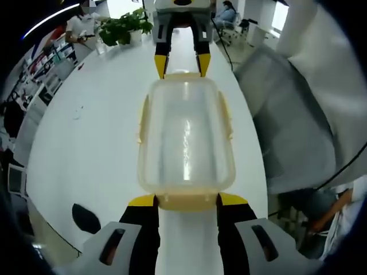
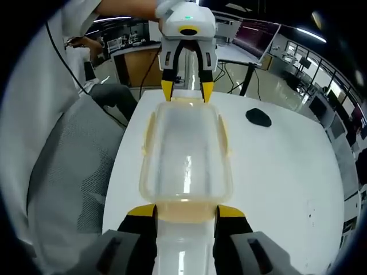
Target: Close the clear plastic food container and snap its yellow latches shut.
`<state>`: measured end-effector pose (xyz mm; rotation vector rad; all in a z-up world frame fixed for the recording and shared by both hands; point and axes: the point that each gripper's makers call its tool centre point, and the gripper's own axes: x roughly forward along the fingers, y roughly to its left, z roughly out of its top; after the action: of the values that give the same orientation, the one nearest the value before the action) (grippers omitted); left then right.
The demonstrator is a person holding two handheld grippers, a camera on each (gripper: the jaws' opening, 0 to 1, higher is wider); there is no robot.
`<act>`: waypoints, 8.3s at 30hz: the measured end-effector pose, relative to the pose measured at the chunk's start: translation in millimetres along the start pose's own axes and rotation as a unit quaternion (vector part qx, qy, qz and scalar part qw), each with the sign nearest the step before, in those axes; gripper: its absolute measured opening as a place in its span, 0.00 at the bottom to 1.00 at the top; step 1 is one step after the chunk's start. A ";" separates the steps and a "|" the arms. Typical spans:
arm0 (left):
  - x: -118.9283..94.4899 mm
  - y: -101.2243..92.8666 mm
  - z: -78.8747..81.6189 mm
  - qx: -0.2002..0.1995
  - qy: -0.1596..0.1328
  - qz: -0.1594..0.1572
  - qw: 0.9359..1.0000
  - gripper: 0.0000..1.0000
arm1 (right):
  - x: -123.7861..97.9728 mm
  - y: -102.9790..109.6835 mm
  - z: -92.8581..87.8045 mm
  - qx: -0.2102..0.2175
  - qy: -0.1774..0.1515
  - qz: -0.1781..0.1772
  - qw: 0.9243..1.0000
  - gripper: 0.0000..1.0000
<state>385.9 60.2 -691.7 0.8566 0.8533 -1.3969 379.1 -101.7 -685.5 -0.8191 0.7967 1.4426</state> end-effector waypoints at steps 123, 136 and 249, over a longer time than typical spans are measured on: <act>145.8 -0.7 176.9 0.025 0.029 -0.007 0.999 0.37 | -68.9 13.9 -218.9 0.020 0.029 -0.006 0.999 0.37; 146.5 0.6 177.4 0.015 0.024 -0.007 1.000 0.37 | -64.8 10.7 -222.0 0.014 0.033 -0.004 0.999 0.37; 151.6 3.2 189.1 -0.437 -0.098 0.004 0.894 0.36 | -63.1 10.7 -204.8 0.393 0.005 -0.050 0.918 0.31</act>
<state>388.8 -177.2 -740.7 0.0210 1.1683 -0.9046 374.4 -310.2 -736.1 -0.2371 1.2052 0.8938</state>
